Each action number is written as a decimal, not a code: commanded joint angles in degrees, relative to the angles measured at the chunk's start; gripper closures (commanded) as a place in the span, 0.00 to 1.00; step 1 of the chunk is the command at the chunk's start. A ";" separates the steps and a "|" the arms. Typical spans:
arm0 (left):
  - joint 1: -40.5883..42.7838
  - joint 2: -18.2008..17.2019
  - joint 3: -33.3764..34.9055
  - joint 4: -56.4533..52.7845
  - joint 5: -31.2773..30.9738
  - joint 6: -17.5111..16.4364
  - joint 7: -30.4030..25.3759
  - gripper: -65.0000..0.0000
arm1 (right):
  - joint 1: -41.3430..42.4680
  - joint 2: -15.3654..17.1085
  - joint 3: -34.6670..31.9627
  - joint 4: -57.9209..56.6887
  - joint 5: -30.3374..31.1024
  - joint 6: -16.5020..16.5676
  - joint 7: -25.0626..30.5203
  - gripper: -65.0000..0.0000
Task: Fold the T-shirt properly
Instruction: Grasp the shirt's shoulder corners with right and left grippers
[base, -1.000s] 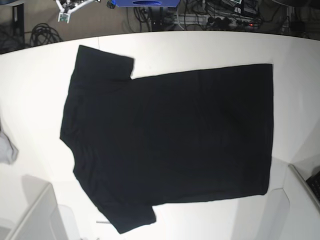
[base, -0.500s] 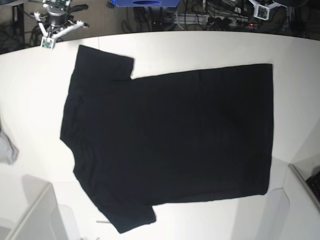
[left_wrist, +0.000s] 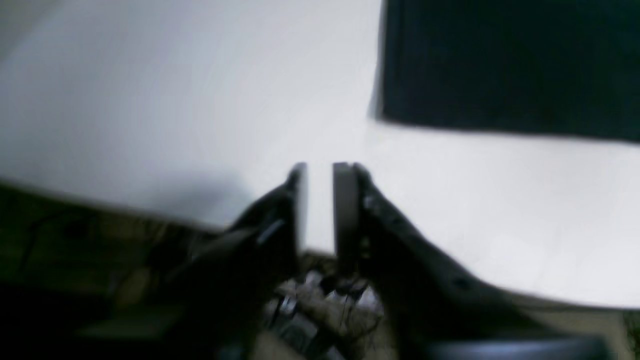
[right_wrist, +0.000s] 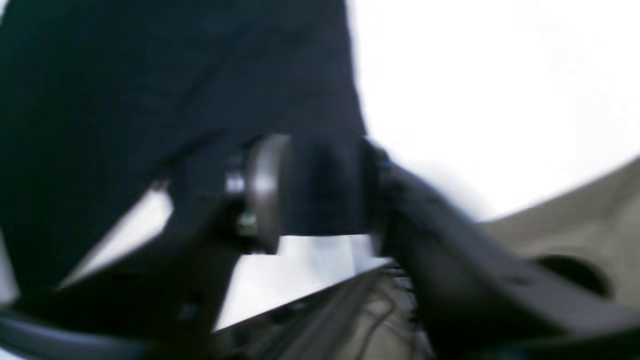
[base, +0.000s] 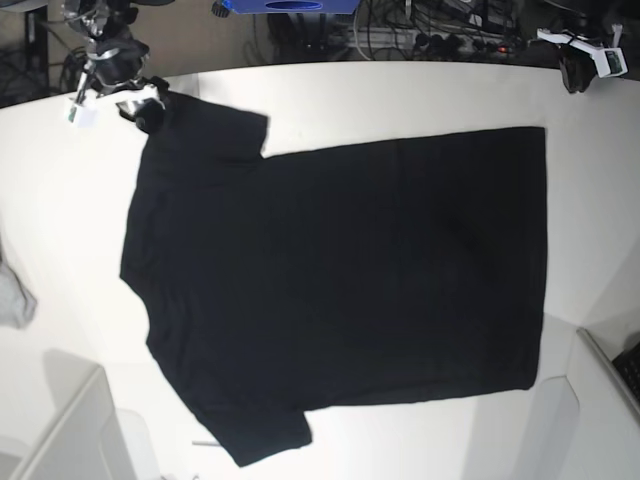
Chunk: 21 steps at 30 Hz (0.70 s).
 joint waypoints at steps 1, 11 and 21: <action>0.38 -0.35 -1.78 0.06 -1.18 -1.91 -1.49 0.74 | -0.41 1.78 0.31 0.59 2.49 0.32 1.15 0.48; -4.63 -0.09 -9.87 -8.64 -9.35 -17.56 5.54 0.39 | 4.78 6.97 -0.04 -9.17 10.93 0.32 1.15 0.36; -12.98 4.66 -21.82 -8.38 -9.00 -26.04 22.24 0.39 | 5.65 6.97 -0.40 -13.91 10.67 1.37 1.06 0.36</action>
